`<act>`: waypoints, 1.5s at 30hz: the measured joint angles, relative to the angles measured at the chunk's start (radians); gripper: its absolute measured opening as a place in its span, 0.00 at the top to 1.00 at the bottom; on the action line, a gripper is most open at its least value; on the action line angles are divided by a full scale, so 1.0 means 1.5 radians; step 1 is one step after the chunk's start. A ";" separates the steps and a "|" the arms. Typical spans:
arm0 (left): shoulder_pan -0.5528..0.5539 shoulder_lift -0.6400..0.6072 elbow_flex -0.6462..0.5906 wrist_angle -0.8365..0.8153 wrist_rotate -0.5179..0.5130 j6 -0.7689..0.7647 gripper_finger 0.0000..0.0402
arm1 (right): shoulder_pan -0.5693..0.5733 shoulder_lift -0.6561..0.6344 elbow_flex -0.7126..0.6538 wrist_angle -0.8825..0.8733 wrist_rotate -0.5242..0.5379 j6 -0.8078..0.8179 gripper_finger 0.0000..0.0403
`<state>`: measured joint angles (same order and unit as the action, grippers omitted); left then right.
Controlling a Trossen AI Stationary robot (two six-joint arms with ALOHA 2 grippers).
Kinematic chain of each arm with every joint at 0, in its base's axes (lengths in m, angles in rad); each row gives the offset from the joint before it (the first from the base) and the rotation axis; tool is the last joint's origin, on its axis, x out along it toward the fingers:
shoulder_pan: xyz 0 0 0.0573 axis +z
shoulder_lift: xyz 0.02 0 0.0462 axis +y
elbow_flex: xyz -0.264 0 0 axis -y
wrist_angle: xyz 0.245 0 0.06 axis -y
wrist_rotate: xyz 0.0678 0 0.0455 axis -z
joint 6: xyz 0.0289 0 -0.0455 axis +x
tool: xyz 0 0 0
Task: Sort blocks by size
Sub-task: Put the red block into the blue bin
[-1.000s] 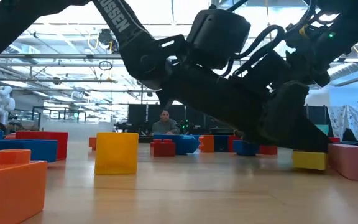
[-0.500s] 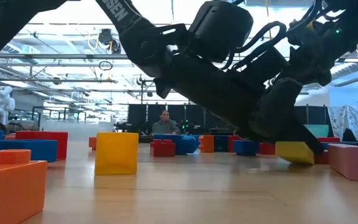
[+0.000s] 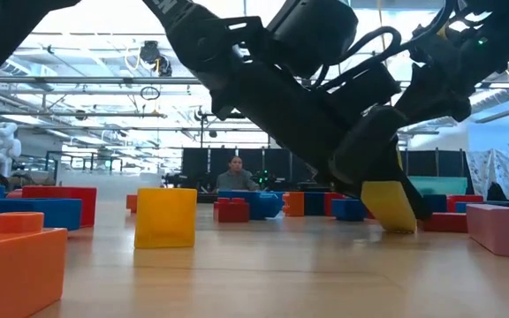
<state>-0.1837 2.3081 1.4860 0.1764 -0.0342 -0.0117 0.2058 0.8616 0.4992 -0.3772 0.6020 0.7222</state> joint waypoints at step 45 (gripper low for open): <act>0.008 0.048 0.003 0.126 0.013 0.070 0.56 | 0.000 0.000 0.000 0.004 -0.001 -0.001 0.68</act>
<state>-0.1715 2.3799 1.4909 0.3660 -0.0147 0.0934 0.2058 0.8615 0.4992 -0.3706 0.6010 0.7208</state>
